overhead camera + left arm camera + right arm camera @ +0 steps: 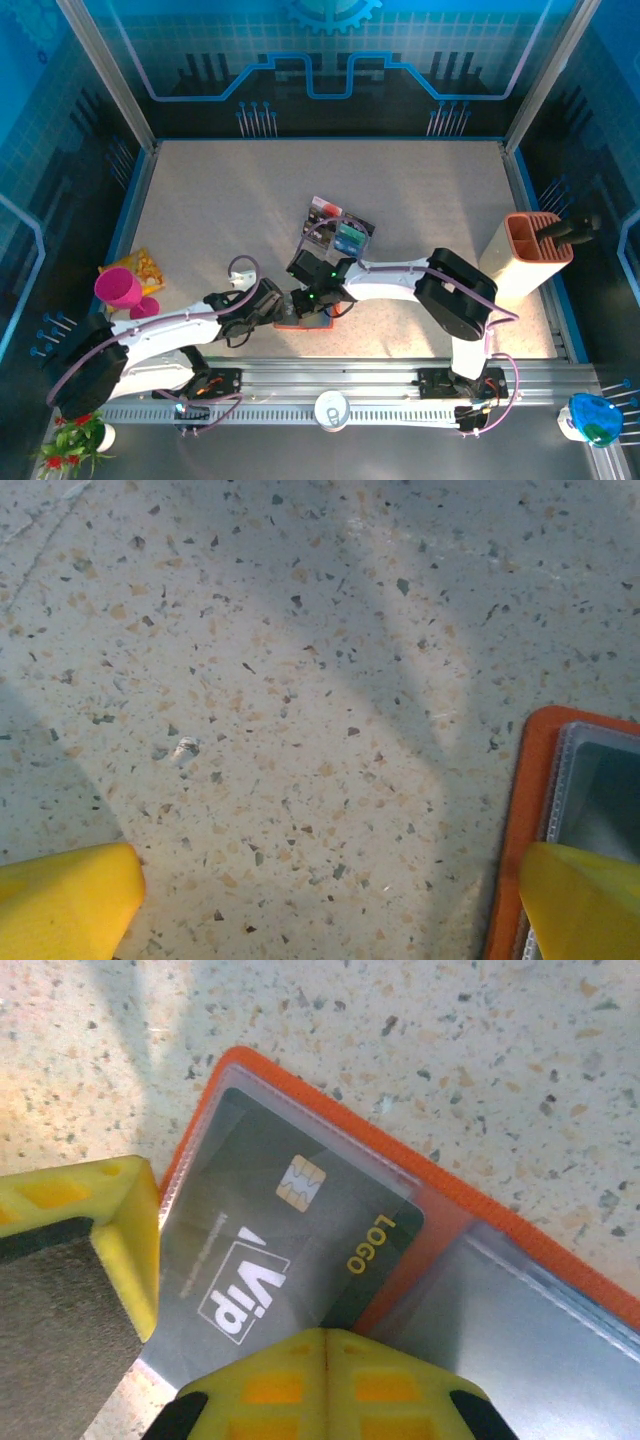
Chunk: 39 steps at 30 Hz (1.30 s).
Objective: Put the credit cards into the card holder
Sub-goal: Insert the credit card into the card slot.
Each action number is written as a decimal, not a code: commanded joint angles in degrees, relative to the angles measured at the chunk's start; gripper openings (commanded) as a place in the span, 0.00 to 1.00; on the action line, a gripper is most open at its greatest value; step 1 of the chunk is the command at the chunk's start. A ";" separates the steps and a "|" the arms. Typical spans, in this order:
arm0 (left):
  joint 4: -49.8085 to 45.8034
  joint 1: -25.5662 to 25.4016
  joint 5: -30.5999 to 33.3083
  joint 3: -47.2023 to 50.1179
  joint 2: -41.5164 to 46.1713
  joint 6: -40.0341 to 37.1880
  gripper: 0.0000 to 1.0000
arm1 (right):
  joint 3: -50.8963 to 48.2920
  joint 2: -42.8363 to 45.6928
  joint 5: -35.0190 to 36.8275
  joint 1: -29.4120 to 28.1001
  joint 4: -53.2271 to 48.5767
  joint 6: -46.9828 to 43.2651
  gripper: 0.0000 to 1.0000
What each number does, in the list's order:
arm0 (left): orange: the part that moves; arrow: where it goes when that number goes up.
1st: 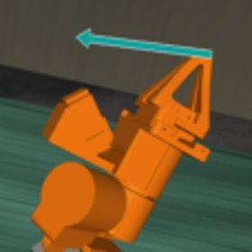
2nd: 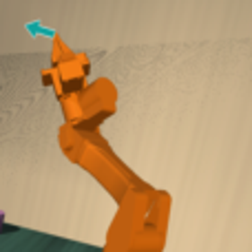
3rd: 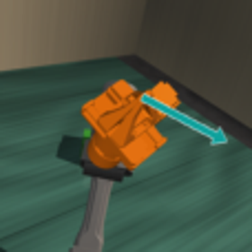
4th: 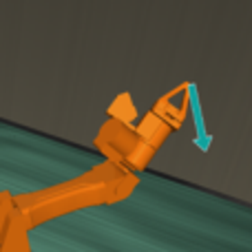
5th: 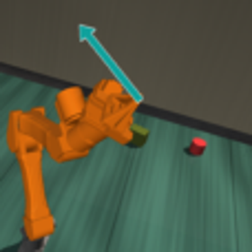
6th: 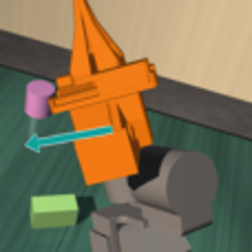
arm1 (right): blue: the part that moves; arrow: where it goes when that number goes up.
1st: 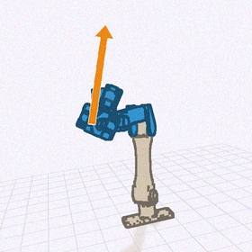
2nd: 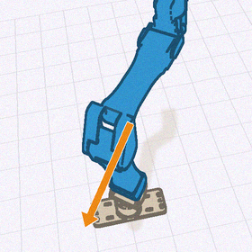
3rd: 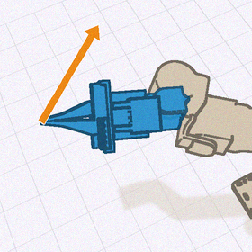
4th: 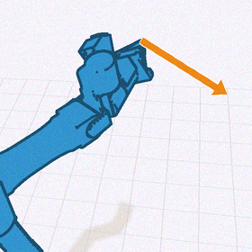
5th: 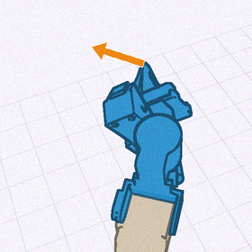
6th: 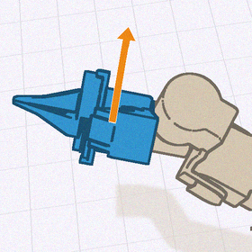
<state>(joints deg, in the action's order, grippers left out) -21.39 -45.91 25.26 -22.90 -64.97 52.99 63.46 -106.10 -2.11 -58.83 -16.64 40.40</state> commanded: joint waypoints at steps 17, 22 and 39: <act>-4.89 1.08 -3.28 -4.93 9.26 -3.39 0.99 | -16.94 20.08 9.51 4.95 -4.19 -2.25 0.54; -4.14 1.08 -4.13 -6.49 7.18 -4.28 0.99 | -17.65 18.33 9.65 4.95 -3.15 -2.33 0.54; -0.43 1.00 -7.61 -10.69 0.41 -6.38 0.99 | -22.83 21.25 8.98 11.27 -0.37 -2.60 0.02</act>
<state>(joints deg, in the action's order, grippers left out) -23.22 -45.15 19.22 -31.40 -63.35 48.38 42.30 -87.29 6.04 -48.99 -16.69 38.06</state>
